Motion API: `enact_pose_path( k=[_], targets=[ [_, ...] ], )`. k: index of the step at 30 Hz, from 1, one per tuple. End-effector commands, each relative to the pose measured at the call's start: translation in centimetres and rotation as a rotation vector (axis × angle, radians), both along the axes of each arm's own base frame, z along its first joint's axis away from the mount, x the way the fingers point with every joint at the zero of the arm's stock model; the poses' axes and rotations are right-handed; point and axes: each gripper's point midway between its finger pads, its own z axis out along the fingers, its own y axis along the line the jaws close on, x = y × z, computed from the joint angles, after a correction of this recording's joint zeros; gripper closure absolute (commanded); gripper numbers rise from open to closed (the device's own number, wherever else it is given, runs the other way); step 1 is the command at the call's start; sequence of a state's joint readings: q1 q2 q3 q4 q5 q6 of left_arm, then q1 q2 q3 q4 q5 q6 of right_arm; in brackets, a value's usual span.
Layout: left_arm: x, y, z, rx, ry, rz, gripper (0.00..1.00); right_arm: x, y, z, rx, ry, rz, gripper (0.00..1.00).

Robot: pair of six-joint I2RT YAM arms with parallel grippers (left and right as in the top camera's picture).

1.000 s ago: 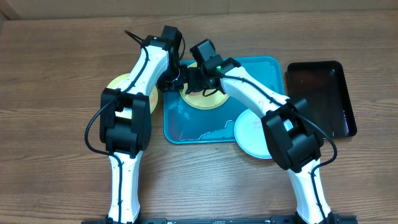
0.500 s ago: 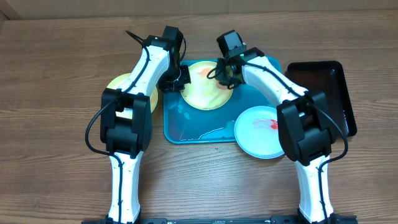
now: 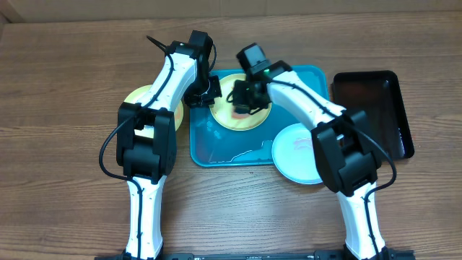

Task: Clean dirty plates on tray and stack at the side
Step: 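Scrub the yellow plate with the sponge while the left gripper holds its rim, then keep scrubbing the sauce around the yellow plate with the right gripper's sponge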

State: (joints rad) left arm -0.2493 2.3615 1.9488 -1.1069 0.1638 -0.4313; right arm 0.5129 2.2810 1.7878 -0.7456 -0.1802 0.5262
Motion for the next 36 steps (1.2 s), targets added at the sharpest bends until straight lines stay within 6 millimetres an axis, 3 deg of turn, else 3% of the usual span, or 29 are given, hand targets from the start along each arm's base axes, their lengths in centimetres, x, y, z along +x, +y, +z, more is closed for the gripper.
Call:
enact_pose_path(
  k=[1,5,11,17,22,26,30,36],
  targets=[
    [-0.6,-0.4,-0.7,0.011,0.018,-0.015,0.96,0.7,0.8,0.4,0.048,-0.022,0.01,0.96],
    [-0.6,-0.4,-0.7,0.011,0.017,-0.015,0.96,2.6,-0.5,0.7,0.073,-0.044,-0.071,0.96],
    [-0.7,-0.4,-0.7,0.011,0.019,-0.016,0.96,4.5,-4.7,0.2,0.01,-0.052,-0.171,0.96],
    [-0.7,-0.4,-0.7,0.011,0.018,-0.015,0.96,2.8,-7.0,-0.8,-0.05,0.042,-0.192,0.96],
    [-0.6,-0.4,-0.7,0.011,0.017,-0.015,0.96,-0.9,-5.0,-1.3,-0.038,0.155,-0.089,0.96],
    [-0.6,-0.4,-0.7,0.01,0.015,-0.015,0.96,-2.4,-2.3,-1.2,-0.02,0.157,-0.016,0.96],
    [-0.6,-0.4,-0.7,0.01,0.015,-0.016,0.96,-1.3,-0.2,-0.6,0.014,0.077,0.007,0.96],
    [-0.6,-0.4,-0.7,0.01,0.014,-0.015,0.96,2.3,-2.7,-1.1,-0.113,-0.065,-0.122,0.96]
  ],
)
